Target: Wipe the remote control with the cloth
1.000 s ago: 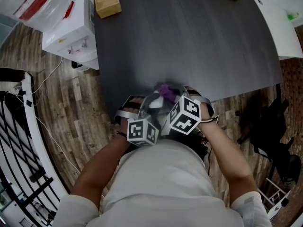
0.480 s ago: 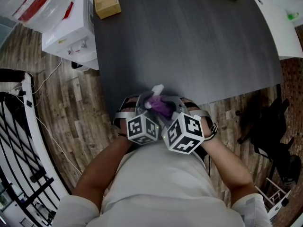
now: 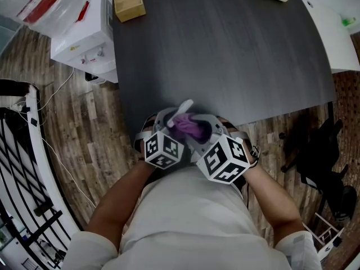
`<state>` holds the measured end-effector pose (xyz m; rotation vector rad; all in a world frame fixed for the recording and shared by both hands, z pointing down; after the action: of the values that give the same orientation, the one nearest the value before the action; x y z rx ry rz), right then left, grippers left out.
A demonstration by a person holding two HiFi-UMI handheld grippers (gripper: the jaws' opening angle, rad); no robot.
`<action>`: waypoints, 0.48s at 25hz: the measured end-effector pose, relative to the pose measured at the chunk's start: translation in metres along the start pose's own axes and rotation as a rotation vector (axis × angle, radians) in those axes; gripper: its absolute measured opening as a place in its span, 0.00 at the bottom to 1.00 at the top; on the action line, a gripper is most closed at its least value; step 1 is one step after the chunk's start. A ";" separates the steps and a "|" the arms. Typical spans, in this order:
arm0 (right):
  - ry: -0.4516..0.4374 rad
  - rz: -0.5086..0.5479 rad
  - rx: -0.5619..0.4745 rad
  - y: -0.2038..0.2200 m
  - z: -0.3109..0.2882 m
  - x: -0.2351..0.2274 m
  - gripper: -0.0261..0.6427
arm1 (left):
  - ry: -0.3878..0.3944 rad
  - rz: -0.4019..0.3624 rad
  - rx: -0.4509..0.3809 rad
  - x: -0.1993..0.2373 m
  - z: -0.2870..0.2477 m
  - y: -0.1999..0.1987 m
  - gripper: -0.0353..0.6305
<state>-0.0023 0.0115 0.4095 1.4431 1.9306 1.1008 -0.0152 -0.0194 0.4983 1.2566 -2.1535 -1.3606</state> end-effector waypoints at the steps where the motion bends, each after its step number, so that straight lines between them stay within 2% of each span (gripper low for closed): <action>1: 0.053 -0.003 0.003 0.005 -0.003 -0.011 0.23 | -0.001 0.068 0.001 0.003 0.002 0.007 0.22; 3: 0.140 0.024 0.035 0.020 -0.014 -0.032 0.23 | -0.008 0.180 0.023 0.007 0.005 0.024 0.22; 4: 0.160 0.039 0.053 0.026 -0.022 -0.038 0.23 | -0.012 0.208 0.038 0.008 0.006 0.031 0.22; 7: 0.148 0.049 0.090 0.038 -0.044 -0.040 0.23 | -0.013 0.223 0.078 0.007 0.009 0.042 0.22; 12: 0.121 0.041 0.085 0.036 -0.057 -0.037 0.23 | 0.024 0.210 0.135 0.009 0.003 0.044 0.22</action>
<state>-0.0149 -0.0371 0.4679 1.4987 2.0627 1.1612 -0.0448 -0.0174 0.5319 1.0499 -2.3182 -1.1268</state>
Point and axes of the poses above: the fingertips, and each gripper's own axes: z backward along the fingers, x to its left, y out of its underside, the point moved 1 cm from there along z, backward along the fingers, and after that the axes turned 15 degrees about -x, right-handed, at the moved point
